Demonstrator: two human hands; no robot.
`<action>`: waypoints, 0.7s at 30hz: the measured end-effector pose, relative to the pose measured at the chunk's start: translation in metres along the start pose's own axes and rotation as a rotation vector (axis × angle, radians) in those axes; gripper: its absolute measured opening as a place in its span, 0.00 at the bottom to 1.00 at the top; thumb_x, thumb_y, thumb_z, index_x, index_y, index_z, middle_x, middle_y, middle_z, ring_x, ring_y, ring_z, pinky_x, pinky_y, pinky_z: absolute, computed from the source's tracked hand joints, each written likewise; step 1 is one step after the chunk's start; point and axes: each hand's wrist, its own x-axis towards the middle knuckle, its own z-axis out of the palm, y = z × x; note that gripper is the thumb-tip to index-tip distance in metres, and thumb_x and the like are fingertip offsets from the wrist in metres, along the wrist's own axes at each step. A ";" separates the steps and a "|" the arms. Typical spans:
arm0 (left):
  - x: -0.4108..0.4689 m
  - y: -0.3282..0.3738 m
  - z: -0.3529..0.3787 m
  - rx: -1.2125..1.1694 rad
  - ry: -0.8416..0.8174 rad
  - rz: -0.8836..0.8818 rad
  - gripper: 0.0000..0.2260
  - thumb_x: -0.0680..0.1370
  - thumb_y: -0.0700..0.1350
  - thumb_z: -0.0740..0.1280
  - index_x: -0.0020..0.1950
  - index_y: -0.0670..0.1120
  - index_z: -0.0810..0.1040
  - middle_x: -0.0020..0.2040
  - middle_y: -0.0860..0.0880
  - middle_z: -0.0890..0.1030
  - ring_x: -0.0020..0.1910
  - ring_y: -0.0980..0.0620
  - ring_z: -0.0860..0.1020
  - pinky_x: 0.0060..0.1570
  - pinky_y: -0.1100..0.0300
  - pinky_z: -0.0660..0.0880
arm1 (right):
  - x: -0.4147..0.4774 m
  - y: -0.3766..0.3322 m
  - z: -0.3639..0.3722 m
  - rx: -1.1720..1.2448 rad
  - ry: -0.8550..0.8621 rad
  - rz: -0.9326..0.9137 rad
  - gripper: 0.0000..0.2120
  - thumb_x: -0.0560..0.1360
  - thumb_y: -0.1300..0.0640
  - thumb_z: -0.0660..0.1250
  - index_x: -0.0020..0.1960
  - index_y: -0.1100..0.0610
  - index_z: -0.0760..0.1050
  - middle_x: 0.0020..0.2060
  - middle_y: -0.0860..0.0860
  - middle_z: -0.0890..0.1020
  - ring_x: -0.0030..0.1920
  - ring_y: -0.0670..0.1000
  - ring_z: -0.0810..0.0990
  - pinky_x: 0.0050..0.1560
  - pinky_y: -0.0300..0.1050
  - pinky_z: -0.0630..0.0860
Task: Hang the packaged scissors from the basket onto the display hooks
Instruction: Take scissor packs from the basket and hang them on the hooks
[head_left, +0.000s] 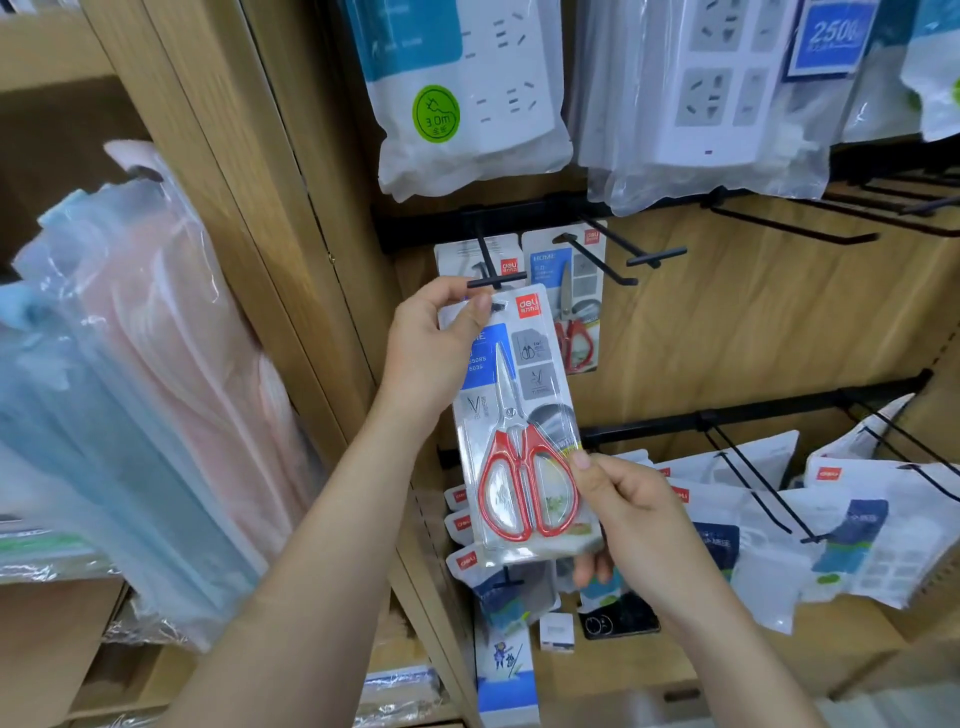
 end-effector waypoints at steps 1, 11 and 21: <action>-0.002 -0.002 0.002 -0.051 0.023 -0.017 0.07 0.80 0.48 0.66 0.57 0.52 0.74 0.57 0.50 0.83 0.48 0.56 0.84 0.36 0.62 0.81 | 0.002 0.001 0.001 0.031 0.011 0.017 0.19 0.79 0.44 0.58 0.46 0.55 0.82 0.26 0.53 0.80 0.23 0.52 0.77 0.23 0.40 0.69; -0.080 -0.060 -0.006 -0.214 -0.043 -0.260 0.10 0.75 0.49 0.67 0.54 0.47 0.78 0.46 0.44 0.87 0.45 0.45 0.86 0.46 0.46 0.82 | 0.018 0.010 0.009 0.117 0.053 0.073 0.16 0.81 0.49 0.59 0.47 0.54 0.83 0.31 0.59 0.83 0.24 0.53 0.78 0.23 0.40 0.72; -0.016 -0.085 0.017 -0.067 0.189 -0.221 0.09 0.82 0.47 0.64 0.46 0.48 0.81 0.42 0.49 0.86 0.42 0.51 0.85 0.41 0.55 0.82 | 0.035 0.023 0.001 0.168 0.118 0.106 0.11 0.81 0.61 0.63 0.59 0.48 0.78 0.46 0.52 0.85 0.45 0.56 0.85 0.40 0.44 0.82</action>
